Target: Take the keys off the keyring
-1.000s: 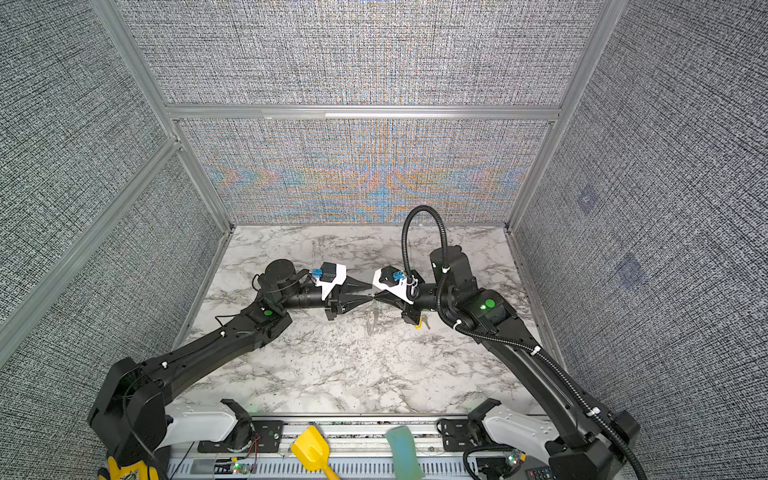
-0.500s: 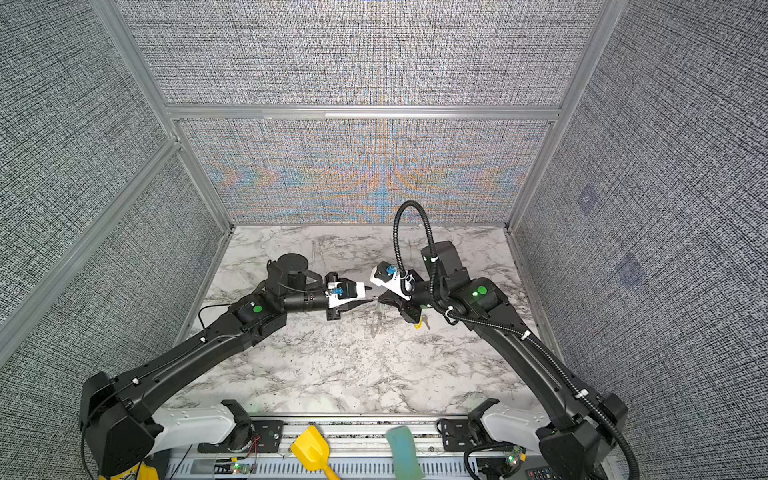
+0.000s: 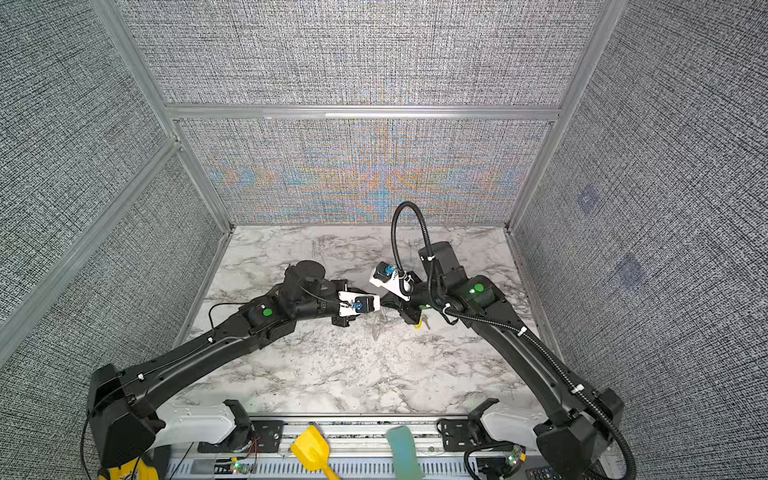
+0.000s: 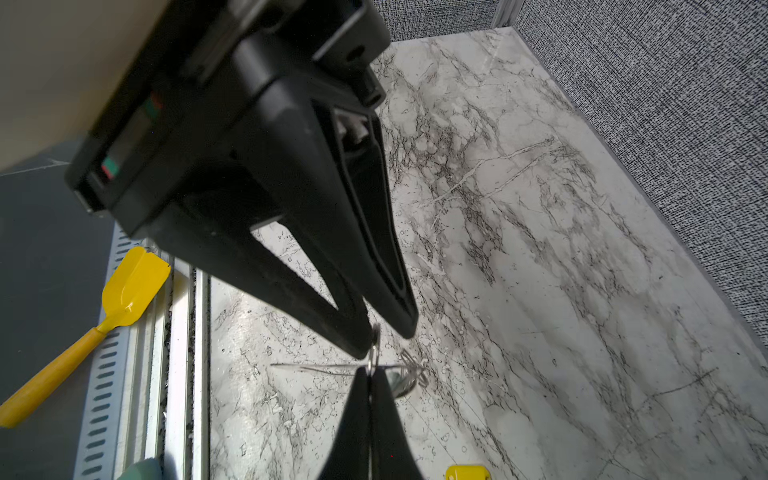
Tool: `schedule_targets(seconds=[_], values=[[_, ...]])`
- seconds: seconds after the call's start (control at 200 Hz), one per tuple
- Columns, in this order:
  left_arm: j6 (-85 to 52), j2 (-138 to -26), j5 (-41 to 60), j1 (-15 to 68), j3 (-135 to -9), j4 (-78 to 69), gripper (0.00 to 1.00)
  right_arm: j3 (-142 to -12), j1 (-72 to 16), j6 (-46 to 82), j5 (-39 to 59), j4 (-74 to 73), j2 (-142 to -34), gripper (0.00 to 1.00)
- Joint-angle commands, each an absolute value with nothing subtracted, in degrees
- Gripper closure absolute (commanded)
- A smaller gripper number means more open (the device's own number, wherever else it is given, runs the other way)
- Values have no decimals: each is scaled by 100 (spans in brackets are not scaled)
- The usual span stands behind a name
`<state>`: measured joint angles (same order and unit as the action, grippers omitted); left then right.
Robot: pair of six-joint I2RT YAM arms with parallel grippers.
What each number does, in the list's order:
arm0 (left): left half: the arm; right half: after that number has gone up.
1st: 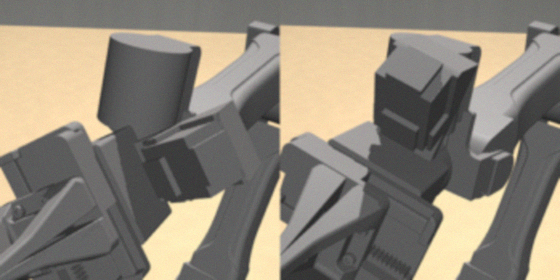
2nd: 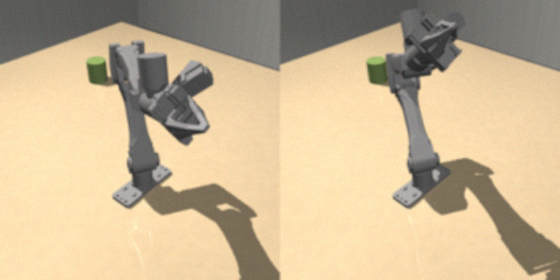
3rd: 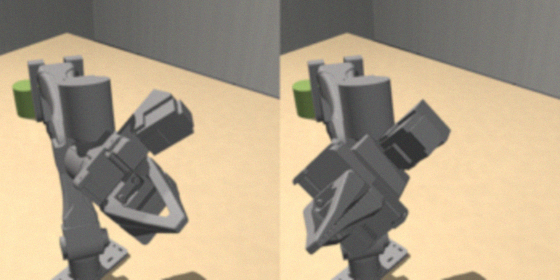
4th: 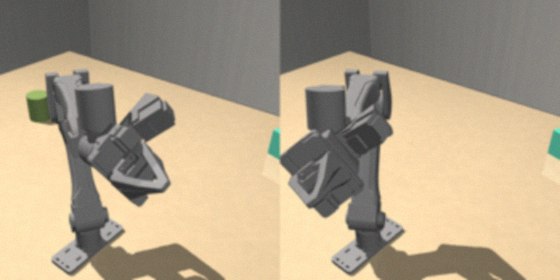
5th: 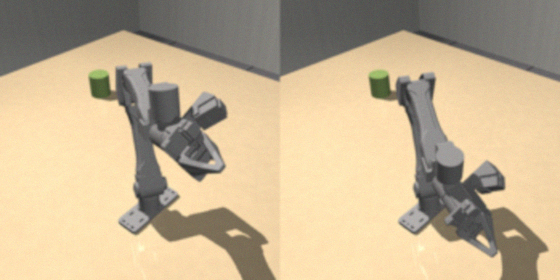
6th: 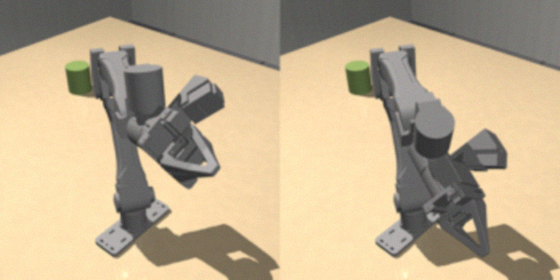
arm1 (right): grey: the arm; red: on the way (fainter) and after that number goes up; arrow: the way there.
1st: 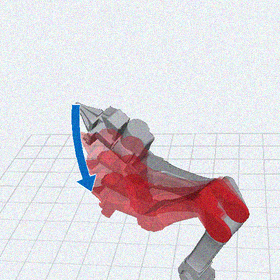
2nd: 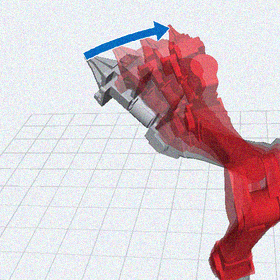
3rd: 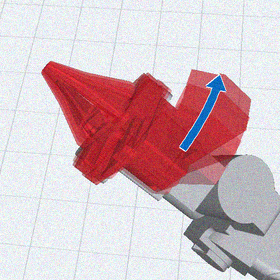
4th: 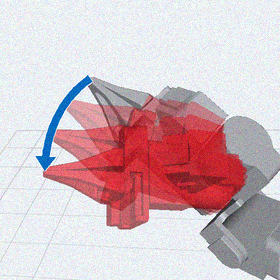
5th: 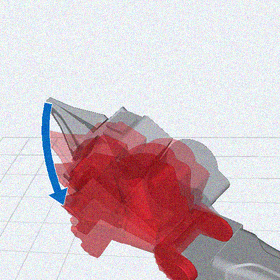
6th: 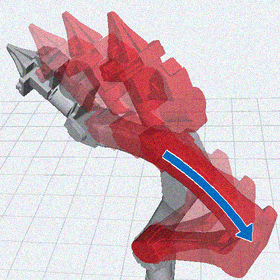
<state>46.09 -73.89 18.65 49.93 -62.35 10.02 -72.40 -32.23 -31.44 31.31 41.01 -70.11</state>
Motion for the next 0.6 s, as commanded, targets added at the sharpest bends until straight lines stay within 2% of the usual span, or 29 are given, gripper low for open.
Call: schedule_targets(seconds=[0.0, 0.295, 0.595], values=[[4676, -7431, 1663, 5035, -6306, 1020, 77, -7295, -3226, -3154, 3170, 4201, -7031, 100], [4659, -7534, 1653, 5105, -6385, 1080, 82, -7293, -3222, -3190, 3162, 4236, -7067, 100], [4626, -7596, 1745, 5142, -6407, 1098, 92, -7277, -3242, -3269, 3182, 4241, -7082, 100]])
